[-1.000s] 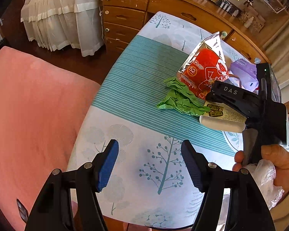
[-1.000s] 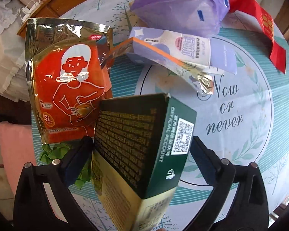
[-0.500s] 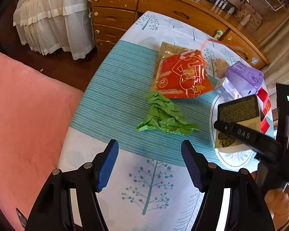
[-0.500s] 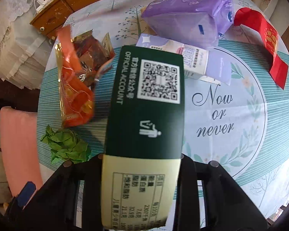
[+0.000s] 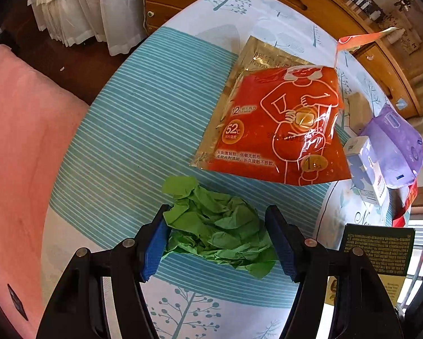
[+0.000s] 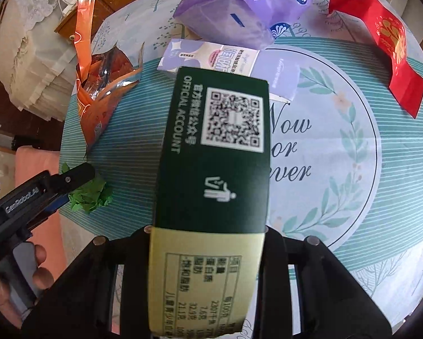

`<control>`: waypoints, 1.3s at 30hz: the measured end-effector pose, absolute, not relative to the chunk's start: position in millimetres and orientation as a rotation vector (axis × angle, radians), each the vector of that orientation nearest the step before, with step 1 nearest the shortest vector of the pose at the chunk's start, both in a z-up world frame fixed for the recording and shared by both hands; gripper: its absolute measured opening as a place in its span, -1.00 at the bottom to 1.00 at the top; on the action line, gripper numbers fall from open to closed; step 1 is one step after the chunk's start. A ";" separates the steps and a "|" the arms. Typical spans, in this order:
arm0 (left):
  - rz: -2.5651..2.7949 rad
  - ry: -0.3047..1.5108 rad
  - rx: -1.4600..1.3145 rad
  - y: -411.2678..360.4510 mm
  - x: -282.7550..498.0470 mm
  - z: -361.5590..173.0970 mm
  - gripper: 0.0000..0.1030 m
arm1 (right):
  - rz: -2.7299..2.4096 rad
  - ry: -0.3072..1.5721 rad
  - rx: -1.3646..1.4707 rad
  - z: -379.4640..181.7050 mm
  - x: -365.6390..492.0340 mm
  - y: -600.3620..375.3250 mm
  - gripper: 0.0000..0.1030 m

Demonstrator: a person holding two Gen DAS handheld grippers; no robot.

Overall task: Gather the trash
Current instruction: 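Carry the green paper and green box down over the trash bin with both tools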

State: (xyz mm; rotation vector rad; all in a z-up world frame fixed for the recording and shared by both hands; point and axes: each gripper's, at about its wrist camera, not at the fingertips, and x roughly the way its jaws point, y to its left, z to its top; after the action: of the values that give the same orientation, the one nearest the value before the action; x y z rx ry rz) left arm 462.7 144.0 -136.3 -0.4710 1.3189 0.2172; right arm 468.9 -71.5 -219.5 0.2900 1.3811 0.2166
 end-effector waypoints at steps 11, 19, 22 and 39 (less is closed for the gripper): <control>0.293 1.249 -0.470 113.7 426.5 -127.3 -0.15 | 0.345 1.414 0.228 -208.9 452.6 -80.8 -0.47; 0.281 1.188 -0.491 88.1 343.1 -100.7 -0.15 | 0.459 1.421 0.101 -196.0 428.0 -77.9 -0.47; 0.246 1.173 -0.447 83.8 306.4 -87.2 -0.15 | 0.471 1.425 0.072 -190.5 408.7 -80.8 -0.47; -0.066 1.153 -0.234 92.0 94.8 -104.5 -0.15 | 0.334 1.361 -0.044 -173.7 165.6 -56.6 -0.47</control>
State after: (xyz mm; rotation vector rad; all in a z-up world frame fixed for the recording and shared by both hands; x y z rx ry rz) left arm 94.8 92.0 -104.5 -0.2340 1.1533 -0.0657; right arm 165.6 -56.6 -173.7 -0.0441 1.3610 0.3344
